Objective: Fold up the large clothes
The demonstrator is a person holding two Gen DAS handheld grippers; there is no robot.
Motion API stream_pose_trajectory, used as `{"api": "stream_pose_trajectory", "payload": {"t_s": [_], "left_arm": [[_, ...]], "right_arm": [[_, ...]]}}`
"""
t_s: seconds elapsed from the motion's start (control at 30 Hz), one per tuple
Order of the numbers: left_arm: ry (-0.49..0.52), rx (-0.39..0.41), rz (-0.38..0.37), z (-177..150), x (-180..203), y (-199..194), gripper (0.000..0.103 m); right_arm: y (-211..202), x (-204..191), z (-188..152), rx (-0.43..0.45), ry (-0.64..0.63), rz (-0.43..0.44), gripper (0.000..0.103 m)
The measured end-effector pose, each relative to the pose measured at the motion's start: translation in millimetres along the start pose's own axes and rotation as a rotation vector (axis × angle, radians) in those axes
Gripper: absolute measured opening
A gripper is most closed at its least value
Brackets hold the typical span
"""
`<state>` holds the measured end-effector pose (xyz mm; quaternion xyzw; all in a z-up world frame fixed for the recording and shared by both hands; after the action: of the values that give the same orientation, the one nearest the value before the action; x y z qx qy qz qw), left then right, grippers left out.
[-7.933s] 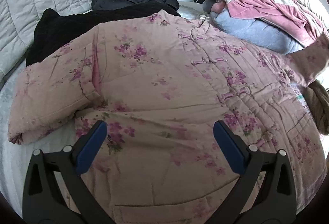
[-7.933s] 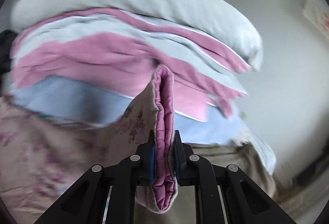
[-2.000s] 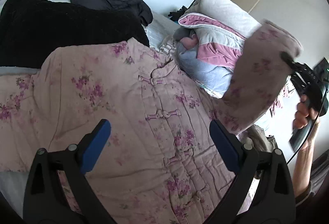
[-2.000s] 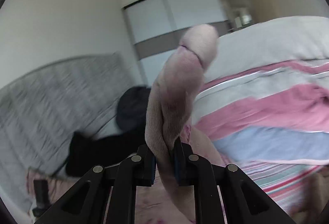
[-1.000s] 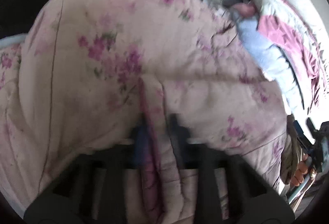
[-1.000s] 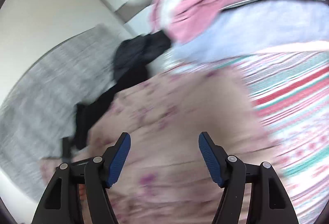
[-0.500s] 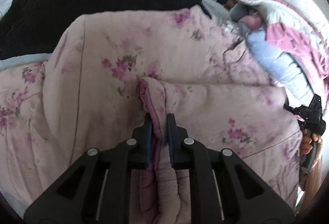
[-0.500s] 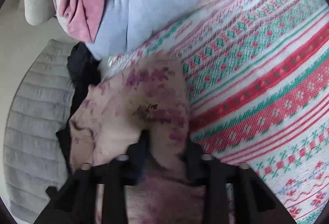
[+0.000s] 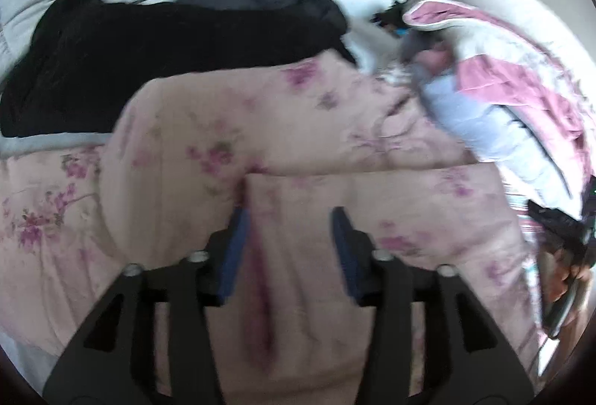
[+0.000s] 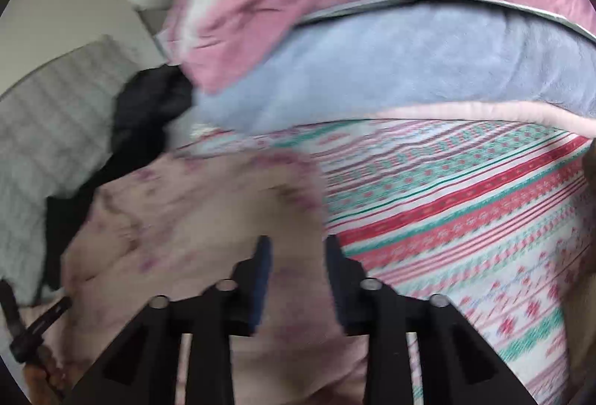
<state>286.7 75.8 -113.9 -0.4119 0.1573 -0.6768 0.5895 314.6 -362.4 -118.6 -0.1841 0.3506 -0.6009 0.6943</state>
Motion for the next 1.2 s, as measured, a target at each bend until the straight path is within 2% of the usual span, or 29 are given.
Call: {"api": "stream_pose_trajectory", "payload": {"t_s": [0.07, 0.13, 0.17, 0.23, 0.3, 0.33, 0.37, 0.47, 0.53, 0.6, 0.67, 0.73, 0.9, 0.97, 1.13, 1.2], "left_arm": [[0.026, -0.041, -0.034, -12, 8, 6, 0.064], [0.045, -0.149, -0.027, -33, 12, 33, 0.067], [0.057, -0.167, -0.012, -41, 8, 43, 0.067], [0.067, -0.142, -0.014, -40, 8, 38, 0.067], [0.034, -0.16, 0.002, -34, 6, 20, 0.071], [0.01, -0.161, 0.001, -31, 6, 13, 0.079], [-0.023, -0.146, -0.005, -27, 3, -1, 0.083], [-0.061, -0.092, 0.019, -25, -14, -42, 0.086], [-0.078, -0.074, 0.047, -25, -29, -62, 0.088], [-0.109, -0.048, 0.088, -24, -56, -86, 0.088], [-0.137, -0.008, 0.138, -24, -87, -110, 0.089], [-0.183, 0.052, 0.231, -25, -128, -137, 0.091], [-0.334, 0.159, 0.45, -39, -228, -183, 0.093], [-0.397, 0.199, 0.512, -47, -265, -197, 0.093], [-0.51, 0.286, 0.61, -55, -340, -219, 0.093], [-0.536, 0.31, 0.605, -53, -355, -222, 0.092]], "right_arm": [[9, -21, -12, -0.043, -0.04, 0.019, 0.04], [20, -30, -28, -0.072, -0.075, -0.03, 0.043], [28, -30, -37, -0.081, -0.098, -0.054, 0.043], [31, -31, -48, -0.096, -0.101, -0.068, 0.043], [11, -35, -49, -0.087, -0.086, -0.072, 0.045], [6, -37, -48, -0.091, -0.082, -0.072, 0.049], [-5, -39, -47, -0.093, -0.074, -0.067, 0.056], [-36, -47, -45, -0.066, -0.046, -0.062, 0.075], [-55, -52, -42, -0.034, -0.038, -0.027, 0.081], [-66, -62, -41, -0.023, -0.074, 0.011, 0.084], [-73, -67, -37, -0.025, -0.105, 0.006, 0.084], [-79, -74, -33, -0.003, -0.108, 0.012, 0.084], [-79, -89, -38, -0.022, -0.158, 0.025, 0.084], [-77, -93, -41, -0.027, -0.171, 0.029, 0.084], [-70, -100, -45, -0.046, -0.171, 0.065, 0.084], [-66, -101, -47, -0.056, -0.17, 0.065, 0.084]]}}
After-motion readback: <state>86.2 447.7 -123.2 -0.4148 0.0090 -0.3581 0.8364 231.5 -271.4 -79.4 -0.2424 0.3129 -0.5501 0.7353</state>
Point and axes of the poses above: each gripper's, at about its wrist camera, not at the fingertips, and y roughly the way its jaws point, x to its right, z to its top, the point moved 6 cm from there along y, roughly the way its jaws point, and after that the axes turned 7 degrees about -y, right-handed, at the moved point
